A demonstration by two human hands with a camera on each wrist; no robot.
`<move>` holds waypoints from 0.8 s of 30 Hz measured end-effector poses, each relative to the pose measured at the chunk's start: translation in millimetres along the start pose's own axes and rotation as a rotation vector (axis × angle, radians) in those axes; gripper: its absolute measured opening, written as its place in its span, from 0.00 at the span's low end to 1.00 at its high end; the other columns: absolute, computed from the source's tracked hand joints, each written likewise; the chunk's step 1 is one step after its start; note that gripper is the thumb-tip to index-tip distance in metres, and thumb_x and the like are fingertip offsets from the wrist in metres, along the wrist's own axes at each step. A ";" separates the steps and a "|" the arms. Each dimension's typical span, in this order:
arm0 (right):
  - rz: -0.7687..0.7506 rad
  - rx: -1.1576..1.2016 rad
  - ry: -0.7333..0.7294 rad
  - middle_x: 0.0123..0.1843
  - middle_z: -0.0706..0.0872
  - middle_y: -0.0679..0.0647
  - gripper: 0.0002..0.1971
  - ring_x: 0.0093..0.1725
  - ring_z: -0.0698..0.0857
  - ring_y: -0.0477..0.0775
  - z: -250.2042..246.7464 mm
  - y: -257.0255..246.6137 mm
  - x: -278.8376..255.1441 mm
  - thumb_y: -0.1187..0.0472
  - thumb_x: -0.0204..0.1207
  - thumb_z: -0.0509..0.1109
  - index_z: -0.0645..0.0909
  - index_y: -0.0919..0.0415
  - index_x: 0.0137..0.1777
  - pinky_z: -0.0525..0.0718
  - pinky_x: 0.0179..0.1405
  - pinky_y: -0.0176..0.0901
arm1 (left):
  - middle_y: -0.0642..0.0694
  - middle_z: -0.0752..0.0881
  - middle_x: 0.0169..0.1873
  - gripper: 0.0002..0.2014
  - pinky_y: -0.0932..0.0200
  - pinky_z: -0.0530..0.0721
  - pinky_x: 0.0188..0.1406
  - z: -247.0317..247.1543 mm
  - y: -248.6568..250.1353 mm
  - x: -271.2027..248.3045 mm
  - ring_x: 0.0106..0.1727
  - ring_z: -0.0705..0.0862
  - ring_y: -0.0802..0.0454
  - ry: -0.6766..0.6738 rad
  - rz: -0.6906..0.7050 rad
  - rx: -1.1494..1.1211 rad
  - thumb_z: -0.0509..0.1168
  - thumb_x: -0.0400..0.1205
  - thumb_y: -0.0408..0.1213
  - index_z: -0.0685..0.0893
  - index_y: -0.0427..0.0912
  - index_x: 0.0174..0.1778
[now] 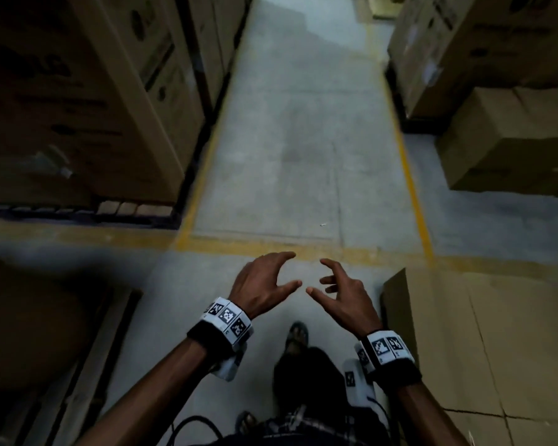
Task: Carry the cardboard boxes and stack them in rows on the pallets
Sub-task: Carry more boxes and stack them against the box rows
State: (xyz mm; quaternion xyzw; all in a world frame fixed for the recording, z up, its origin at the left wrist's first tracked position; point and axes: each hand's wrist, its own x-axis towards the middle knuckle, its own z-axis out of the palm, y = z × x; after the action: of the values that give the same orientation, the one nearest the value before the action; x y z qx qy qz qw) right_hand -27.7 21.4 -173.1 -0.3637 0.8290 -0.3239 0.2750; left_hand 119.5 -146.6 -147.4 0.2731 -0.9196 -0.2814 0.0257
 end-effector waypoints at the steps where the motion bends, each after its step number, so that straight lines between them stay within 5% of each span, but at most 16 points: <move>1: 0.018 0.009 0.020 0.60 0.89 0.44 0.36 0.54 0.88 0.43 -5.7 4.6 18.9 0.30 0.72 0.73 0.66 0.31 0.79 0.89 0.56 0.54 | 0.52 0.79 0.78 0.33 0.47 0.78 0.73 -0.9 -1.2 25.1 0.76 0.78 0.50 -0.018 0.024 0.008 0.67 0.82 0.63 0.72 0.56 0.83; 12: 0.085 -0.021 0.161 0.61 0.89 0.45 0.35 0.53 0.89 0.45 -159.7 46.4 291.7 0.32 0.75 0.74 0.67 0.36 0.80 0.88 0.52 0.48 | 0.50 0.81 0.76 0.36 0.45 0.80 0.71 -25.7 59.9 381.9 0.75 0.80 0.48 -0.107 0.232 0.087 0.61 0.80 0.67 0.72 0.56 0.82; 24: 0.285 0.020 0.384 0.59 0.88 0.43 0.35 0.53 0.88 0.47 -338.1 136.3 489.0 0.33 0.74 0.74 0.67 0.35 0.79 0.88 0.55 0.53 | 0.50 0.80 0.77 0.33 0.49 0.80 0.71 8.0 165.6 690.2 0.75 0.80 0.48 -0.223 0.427 0.083 0.67 0.83 0.63 0.72 0.55 0.83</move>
State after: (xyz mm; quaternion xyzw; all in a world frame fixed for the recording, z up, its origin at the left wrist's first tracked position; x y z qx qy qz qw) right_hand -605.1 -175.0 -165.3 -0.1721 0.9057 -0.3533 0.1589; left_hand -549.2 -384.6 -139.5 0.0406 -0.9644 -0.2598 -0.0282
